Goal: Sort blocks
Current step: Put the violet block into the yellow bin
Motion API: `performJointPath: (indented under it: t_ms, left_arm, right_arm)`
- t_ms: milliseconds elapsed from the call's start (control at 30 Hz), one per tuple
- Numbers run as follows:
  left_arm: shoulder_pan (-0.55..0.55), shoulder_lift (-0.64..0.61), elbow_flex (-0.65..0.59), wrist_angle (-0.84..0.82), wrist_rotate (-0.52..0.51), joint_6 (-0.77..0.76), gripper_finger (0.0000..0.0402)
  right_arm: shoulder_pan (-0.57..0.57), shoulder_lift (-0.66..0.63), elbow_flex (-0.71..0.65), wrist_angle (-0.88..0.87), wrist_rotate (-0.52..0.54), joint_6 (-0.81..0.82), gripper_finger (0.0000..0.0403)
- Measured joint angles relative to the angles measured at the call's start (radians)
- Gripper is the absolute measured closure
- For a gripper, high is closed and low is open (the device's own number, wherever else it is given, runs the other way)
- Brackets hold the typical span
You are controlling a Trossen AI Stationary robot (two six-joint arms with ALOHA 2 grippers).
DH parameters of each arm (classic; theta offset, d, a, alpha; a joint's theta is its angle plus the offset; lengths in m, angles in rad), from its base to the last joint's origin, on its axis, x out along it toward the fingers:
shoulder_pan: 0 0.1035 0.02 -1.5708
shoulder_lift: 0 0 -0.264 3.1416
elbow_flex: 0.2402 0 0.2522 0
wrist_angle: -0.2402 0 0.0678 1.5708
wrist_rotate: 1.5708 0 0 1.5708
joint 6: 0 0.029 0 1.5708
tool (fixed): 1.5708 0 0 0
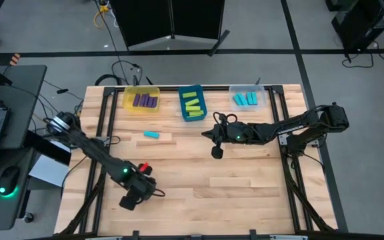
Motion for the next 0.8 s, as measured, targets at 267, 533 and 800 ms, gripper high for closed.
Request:
performJointPath:
  t_ms: [267, 533, 800]
  left_arm:
    - [-0.002, 0.052, 0.0, 0.016, -0.022, 0.139, 0.0228]
    - [-0.006, 0.068, 0.0, 0.018, -0.016, 0.183, 0.0228]
    - [-0.013, 0.068, -0.037, 0.047, -0.014, 0.199, 0.0228]
  right_arm:
    - [0.0, 0.0, 0.001, 0.0, 0.0, -0.001, 0.0394]
    - [0.0, 0.0, 0.001, -0.009, 0.0, -0.007, 0.0394]
    - [0.0, 0.0, 0.001, -0.013, -0.001, -0.008, 0.0394]
